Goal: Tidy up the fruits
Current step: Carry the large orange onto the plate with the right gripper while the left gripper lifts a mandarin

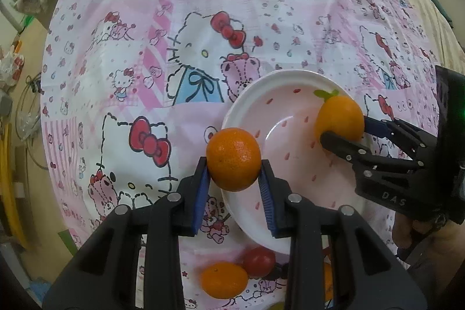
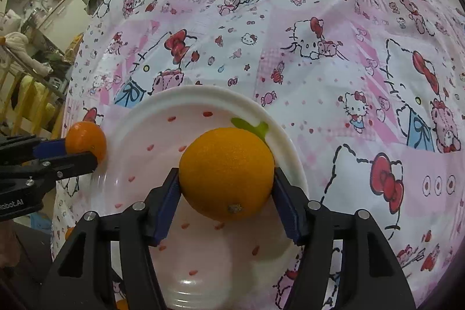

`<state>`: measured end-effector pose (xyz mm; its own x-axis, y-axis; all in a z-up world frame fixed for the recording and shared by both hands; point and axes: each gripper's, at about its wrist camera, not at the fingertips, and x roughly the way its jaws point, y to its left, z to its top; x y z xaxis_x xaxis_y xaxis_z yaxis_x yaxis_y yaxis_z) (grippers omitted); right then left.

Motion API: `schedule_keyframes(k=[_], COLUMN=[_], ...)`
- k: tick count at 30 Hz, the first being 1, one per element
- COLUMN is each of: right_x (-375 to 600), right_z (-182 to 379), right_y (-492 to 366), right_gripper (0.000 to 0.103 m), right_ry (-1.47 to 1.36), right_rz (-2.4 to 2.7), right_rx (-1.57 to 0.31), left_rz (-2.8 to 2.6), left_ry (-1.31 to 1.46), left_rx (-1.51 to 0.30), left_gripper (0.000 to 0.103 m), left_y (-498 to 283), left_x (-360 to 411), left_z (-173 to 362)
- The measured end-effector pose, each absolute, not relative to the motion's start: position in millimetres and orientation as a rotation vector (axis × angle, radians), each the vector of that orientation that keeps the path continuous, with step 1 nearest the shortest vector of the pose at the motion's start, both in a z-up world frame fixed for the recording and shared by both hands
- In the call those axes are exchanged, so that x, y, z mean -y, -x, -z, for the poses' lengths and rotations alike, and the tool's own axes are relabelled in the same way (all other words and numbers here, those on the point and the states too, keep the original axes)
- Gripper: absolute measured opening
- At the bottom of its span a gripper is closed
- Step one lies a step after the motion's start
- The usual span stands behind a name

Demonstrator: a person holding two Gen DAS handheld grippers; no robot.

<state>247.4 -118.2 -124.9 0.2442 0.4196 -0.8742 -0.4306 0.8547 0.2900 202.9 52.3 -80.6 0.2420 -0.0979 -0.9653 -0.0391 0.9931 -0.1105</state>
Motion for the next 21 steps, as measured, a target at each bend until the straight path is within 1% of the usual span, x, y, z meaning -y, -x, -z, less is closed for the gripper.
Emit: schedule_keyframes(k=[5, 7, 8, 9, 17, 21], right_x=[120, 125, 128, 131, 160, 192], right_z=[125, 120, 116, 111, 94, 95], right_y=[-250, -250, -249, -248, -245, -244], right_gripper=[0.067, 0.076, 0.083, 0.084, 0.084, 0.084], right_ry=[-0.032, -0.072, -0.082, -0.091, -0.169, -0.295], right_rz=[-0.588, -0.593, -0.589, -0.592, -0.541, -0.499], right_rx=[-1.19, -1.175, -1.158, -1.137, -1.117, -1.14], left_rz=[0.045, 0.051, 0.053, 0.057, 0.085, 0.085], left_ry=[0.119, 0.113, 0.107, 0.1, 0.052, -0.037], left_rx=[-1.335, -1.332, -1.327, -1.323, -1.312, -1.299], left_gripper=[0.029, 0.029, 0.029, 0.029, 0.029, 0.029], left_y=[-203, -204, -205, -204, -209, -217], left_x=[-48, -44, -42, -39, -19, -5], left_z=[84, 84, 83, 82, 88, 95])
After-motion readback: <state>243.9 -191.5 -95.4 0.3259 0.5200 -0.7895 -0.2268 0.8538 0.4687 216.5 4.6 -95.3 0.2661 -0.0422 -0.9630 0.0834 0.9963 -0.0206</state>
